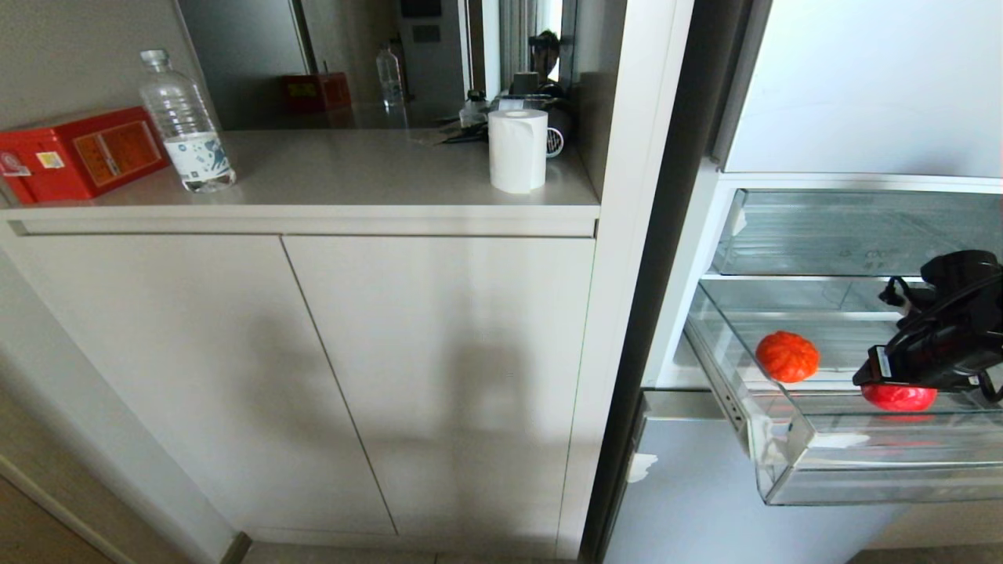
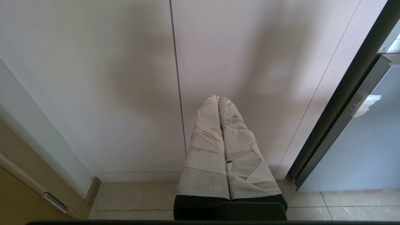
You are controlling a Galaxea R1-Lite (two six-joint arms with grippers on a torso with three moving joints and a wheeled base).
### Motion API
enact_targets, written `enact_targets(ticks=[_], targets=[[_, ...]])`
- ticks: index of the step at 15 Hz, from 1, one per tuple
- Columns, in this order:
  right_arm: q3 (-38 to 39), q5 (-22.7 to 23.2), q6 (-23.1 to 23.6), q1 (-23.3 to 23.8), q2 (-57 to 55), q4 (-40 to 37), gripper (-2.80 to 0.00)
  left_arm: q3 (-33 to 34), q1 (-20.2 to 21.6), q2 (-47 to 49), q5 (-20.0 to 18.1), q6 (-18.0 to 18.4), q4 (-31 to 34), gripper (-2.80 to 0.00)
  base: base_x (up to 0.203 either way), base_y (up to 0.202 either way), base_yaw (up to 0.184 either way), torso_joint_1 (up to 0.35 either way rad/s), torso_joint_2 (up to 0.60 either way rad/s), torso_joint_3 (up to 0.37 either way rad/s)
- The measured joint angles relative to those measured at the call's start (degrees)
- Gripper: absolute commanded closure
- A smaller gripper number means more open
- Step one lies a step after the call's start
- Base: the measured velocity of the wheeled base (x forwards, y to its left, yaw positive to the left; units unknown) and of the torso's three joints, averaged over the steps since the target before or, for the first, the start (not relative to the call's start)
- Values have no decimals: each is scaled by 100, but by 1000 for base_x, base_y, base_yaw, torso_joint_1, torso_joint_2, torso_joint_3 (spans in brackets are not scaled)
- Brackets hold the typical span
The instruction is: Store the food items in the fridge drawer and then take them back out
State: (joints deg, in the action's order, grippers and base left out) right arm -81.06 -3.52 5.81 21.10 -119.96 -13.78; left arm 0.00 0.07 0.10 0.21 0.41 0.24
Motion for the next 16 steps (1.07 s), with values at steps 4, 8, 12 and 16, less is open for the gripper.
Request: enact_targets(ticks=[4, 8, 12, 16], targets=[[-1, 17, -39, -7, 312, 0, 0, 0, -2, 0, 0, 0, 2, 0, 0, 0, 0, 0, 0, 0], [439, 92, -36, -21, 1299, -9, 0, 0, 0, 0, -1, 0, 2, 0, 0, 0, 0, 0, 0, 0], [1270, 345, -30, -27, 2648, -6, 0, 0, -2, 0, 0, 0, 2, 0, 0, 0, 0, 0, 0, 0], [2212, 630, -43, -27, 4253, -4, 0, 0, -2, 0, -2, 0, 0, 0, 0, 0, 0, 0, 0, 0]])
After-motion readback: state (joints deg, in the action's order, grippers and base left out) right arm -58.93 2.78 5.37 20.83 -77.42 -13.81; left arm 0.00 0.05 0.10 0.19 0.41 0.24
